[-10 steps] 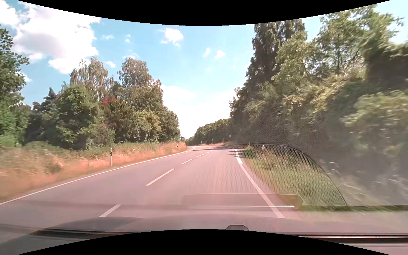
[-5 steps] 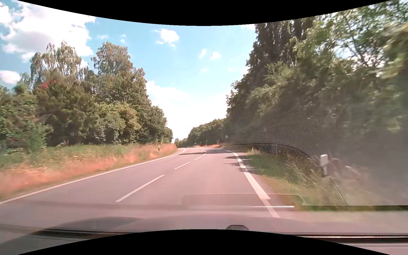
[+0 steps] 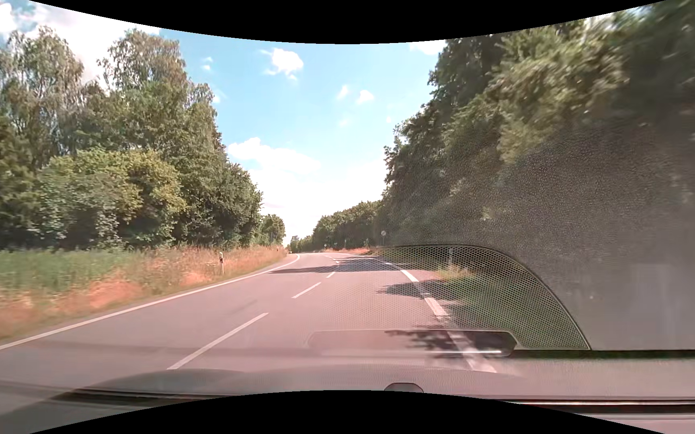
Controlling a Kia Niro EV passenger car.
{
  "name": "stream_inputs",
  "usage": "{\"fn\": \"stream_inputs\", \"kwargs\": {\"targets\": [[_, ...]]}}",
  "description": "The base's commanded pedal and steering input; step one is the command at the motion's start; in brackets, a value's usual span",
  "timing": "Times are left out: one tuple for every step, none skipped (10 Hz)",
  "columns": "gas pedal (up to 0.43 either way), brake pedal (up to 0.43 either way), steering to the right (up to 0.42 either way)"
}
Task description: Follow the waypoints while adhering to traffic rules and regulations
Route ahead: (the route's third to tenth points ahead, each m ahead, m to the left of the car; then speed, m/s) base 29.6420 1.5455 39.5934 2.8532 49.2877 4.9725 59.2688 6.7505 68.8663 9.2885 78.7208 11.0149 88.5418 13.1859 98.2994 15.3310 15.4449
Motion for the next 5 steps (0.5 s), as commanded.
{"fn": "stream_inputs", "kwargs": {"targets": [[0.13,0.0,-0.005],[0.13,0.0,-0.015],[0.13,0.0,-0.026],[0.13,0.0,-0.038],[0.13,0.0,-0.041]]}}
